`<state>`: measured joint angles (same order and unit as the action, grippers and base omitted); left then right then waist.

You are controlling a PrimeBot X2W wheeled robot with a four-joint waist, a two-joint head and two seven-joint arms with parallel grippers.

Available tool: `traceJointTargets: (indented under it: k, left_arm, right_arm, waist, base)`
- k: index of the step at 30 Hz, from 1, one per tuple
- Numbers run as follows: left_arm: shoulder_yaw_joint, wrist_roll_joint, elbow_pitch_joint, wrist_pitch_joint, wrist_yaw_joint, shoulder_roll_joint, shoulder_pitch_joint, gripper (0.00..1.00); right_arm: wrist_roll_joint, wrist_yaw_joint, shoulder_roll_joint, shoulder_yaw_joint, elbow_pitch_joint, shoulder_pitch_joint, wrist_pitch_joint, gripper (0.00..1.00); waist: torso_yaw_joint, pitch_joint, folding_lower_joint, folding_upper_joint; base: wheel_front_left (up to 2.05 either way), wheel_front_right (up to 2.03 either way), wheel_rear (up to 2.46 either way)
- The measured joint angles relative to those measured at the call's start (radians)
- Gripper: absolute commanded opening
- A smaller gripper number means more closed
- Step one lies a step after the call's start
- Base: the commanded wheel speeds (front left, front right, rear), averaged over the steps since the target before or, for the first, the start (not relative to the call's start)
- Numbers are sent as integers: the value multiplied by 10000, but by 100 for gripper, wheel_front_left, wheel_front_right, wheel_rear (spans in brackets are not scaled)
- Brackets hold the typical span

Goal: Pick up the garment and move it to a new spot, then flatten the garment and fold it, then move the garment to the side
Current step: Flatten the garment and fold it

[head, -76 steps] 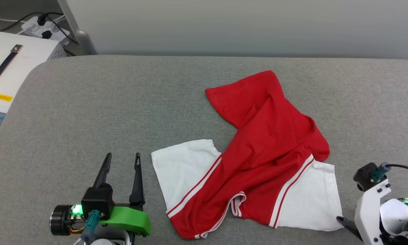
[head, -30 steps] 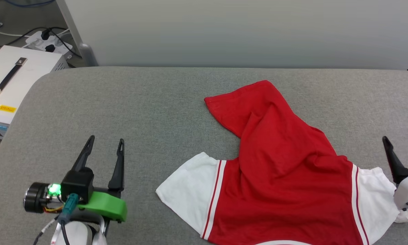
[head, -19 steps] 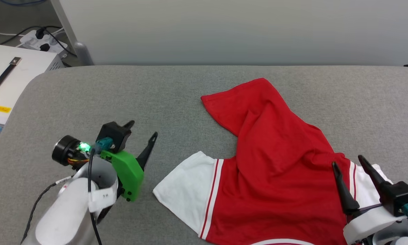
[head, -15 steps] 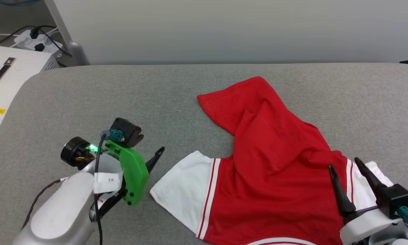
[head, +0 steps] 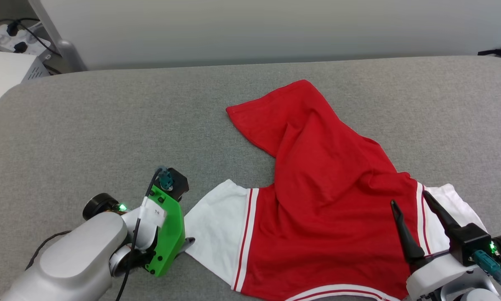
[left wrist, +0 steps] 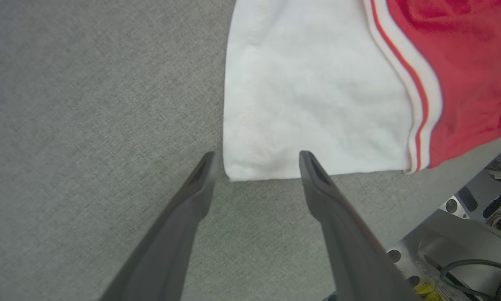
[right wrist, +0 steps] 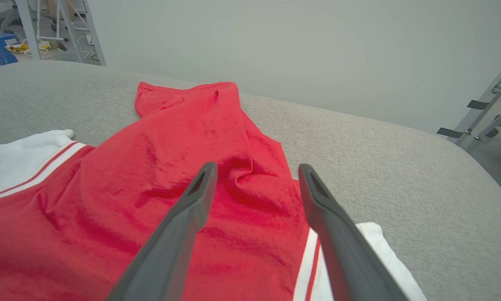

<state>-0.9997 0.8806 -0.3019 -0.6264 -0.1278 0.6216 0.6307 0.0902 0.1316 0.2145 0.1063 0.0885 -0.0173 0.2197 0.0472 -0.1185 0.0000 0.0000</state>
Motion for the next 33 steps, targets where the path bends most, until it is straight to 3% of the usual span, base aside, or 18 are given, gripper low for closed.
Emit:
traceJointTargets:
  k: [11, 13, 20, 25, 31, 32, 33]
  left_arm:
    - [-1444, 771, -1317, 466, 0, -144, 747, 100]
    - [-1678, 848, -1377, 708, 0, -79, 908, 0]
    - [-1996, 1187, -1653, 1923, -6, 96, 1290, 0]
    - [-1829, 1244, -2291, 2763, -6, 719, 1696, 0]
    - [-1967, 1630, -2890, 2991, -6, 1053, 1700, 0]
    - [-2006, 1682, -2947, 3007, -6, 1039, 1685, 12]
    - [-2048, 1705, -3022, 3074, -6, 1009, 1672, 44]
  right_arm:
    - [-69, 0, -140, 284, 548, 454, 217, 100]
    - [-69, 0, -157, 282, 625, 464, 228, 100]
    - [-69, 0, -190, 188, 805, 491, 265, 100]
    - [-86, 0, -188, -132, 830, 489, 316, 100]
    - [-161, 0, -190, -345, 828, 458, 326, 100]
    - [-165, 0, -190, -368, 830, 443, 326, 100]
    - [-171, 0, -190, -399, 836, 429, 328, 100]
  waist:
    - [289, -554, 0, 0]
    - [311, -604, 0, 0]
    - [252, -511, 0, 0]
    - [167, -366, 0, 0]
    - [69, -273, 0, 0]
    - [56, -268, 0, 0]
    - [39, -254, 0, 0]
  base:
    - [0, 0, 0]
    - [0, 0, 0]
    - [0, 0, 0]
    - [0, 0, 0]
    - [0, 0, 0]
    - [0, 0, 0]
    - [0, 0, 0]
